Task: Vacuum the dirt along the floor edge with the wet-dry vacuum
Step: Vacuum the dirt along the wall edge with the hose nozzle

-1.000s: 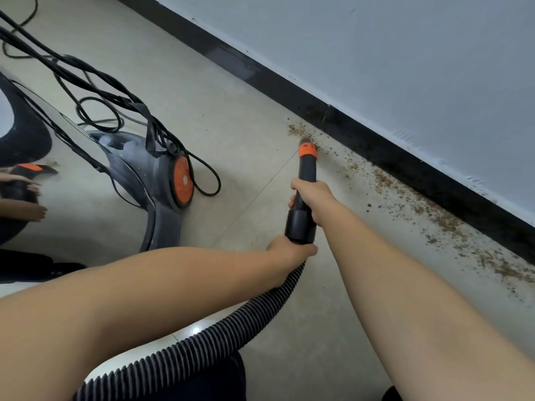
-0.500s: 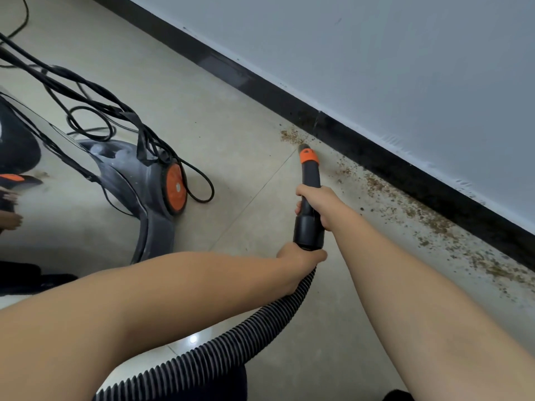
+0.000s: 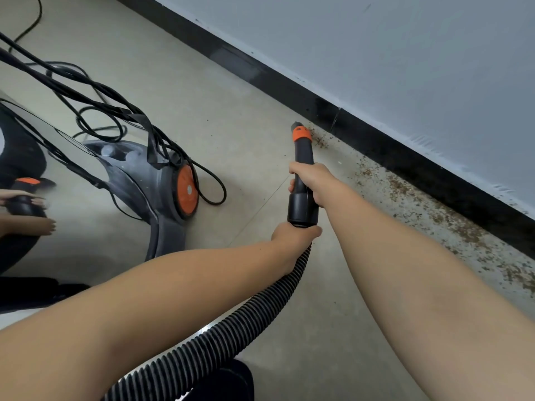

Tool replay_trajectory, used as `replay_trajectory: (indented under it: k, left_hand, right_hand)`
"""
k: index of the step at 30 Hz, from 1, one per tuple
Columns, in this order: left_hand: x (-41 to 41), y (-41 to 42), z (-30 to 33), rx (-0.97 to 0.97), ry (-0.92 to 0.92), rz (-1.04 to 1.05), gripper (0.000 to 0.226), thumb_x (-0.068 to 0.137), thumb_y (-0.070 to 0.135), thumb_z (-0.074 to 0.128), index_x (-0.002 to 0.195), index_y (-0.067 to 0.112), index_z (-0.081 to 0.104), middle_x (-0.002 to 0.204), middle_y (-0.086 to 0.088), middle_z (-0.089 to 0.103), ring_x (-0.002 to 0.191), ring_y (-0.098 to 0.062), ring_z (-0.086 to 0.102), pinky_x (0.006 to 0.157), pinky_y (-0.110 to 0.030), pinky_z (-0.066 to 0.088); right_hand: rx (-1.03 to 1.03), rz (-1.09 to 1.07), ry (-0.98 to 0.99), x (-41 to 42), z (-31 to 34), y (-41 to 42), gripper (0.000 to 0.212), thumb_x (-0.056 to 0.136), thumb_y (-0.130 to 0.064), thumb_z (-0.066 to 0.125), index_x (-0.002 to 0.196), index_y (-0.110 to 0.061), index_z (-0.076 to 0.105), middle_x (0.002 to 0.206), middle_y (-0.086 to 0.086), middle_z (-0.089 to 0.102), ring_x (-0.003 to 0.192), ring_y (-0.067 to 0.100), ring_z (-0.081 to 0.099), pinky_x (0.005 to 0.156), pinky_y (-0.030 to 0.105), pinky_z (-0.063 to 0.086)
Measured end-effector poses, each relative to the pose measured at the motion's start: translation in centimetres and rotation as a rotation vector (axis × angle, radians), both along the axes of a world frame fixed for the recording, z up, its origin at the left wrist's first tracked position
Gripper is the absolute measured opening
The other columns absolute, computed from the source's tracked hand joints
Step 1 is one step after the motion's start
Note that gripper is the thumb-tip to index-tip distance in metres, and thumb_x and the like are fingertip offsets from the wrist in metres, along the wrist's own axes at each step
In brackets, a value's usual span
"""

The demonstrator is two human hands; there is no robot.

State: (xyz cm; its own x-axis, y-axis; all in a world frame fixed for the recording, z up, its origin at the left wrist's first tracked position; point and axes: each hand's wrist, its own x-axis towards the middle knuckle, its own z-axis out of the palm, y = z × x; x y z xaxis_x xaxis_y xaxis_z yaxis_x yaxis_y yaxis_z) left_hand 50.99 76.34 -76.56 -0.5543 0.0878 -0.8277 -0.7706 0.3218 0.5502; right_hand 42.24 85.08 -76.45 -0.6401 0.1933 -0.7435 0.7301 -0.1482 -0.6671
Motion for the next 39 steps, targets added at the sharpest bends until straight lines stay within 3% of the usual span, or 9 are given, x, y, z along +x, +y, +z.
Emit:
replay_trajectory:
  k: [6,12,17,22,28,39]
  left_hand:
    - [2.9,0.9,0.5,0.0,-0.038,-0.116,0.025,0.082,0.018,0.067,0.103,0.009,0.056,0.076,-0.006,0.052,0.064,-0.02,0.049,0.056,-0.025,0.041]
    - [5.9,2.4,1.5,0.001,-0.053,-0.22,0.022,0.081,0.019,0.069,0.097,0.012,0.055,0.083,-0.008,0.054,0.076,-0.025,0.053,0.065,-0.029,0.044]
    - [6.1,4.1,2.2,0.043,-0.038,-0.268,0.027,0.082,0.018,0.069,0.103,0.012,0.053,0.08,-0.005,0.052,0.069,-0.02,0.051,0.06,-0.026,0.042]
    - [5.0,4.7,2.0,0.047,-0.032,-0.23,0.027,0.082,0.019,0.069,0.103,0.011,0.055,0.078,-0.005,0.052,0.066,-0.02,0.05,0.058,-0.025,0.041]
    - [3.3,3.9,1.0,0.038,-0.037,-0.144,0.023,0.082,0.019,0.067,0.1,0.011,0.055,0.078,-0.006,0.052,0.067,-0.02,0.05,0.059,-0.025,0.041]
    - [-0.3,3.0,0.5,0.063,-0.026,-0.011,0.02,0.083,0.015,0.067,0.098,0.01,0.055,0.073,-0.005,0.051,0.062,-0.017,0.048,0.053,-0.024,0.04]
  right_hand:
    - [-0.004,-0.071,-0.037,3.6,-0.2,1.7,0.011,0.083,-0.01,0.058,0.09,-0.009,0.049,0.063,0.006,0.056,0.05,0.018,0.056,0.056,0.028,0.049]
    - [-0.019,-0.162,-0.064,7.7,0.2,4.3,0.012,0.084,-0.011,0.059,0.092,-0.008,0.05,0.065,0.007,0.058,0.051,0.018,0.056,0.057,0.029,0.049]
    - [-0.017,-0.223,-0.072,8.5,0.3,6.9,0.021,0.083,-0.012,0.059,0.102,-0.006,0.051,0.067,0.007,0.058,0.051,0.018,0.057,0.06,0.031,0.051]
    - [-0.023,-0.194,-0.07,6.8,0.2,7.1,0.022,0.083,-0.01,0.06,0.102,-0.005,0.051,0.063,0.008,0.058,0.049,0.018,0.057,0.059,0.032,0.051]
    - [-0.028,-0.124,-0.058,4.2,-0.2,5.5,0.012,0.082,-0.009,0.059,0.087,-0.008,0.049,0.06,0.007,0.056,0.048,0.019,0.055,0.057,0.03,0.051]
    - [-0.025,-0.01,-0.035,-0.3,-0.2,3.6,0.015,0.083,-0.009,0.059,0.095,-0.008,0.05,0.06,0.006,0.056,0.045,0.017,0.055,0.05,0.023,0.049]
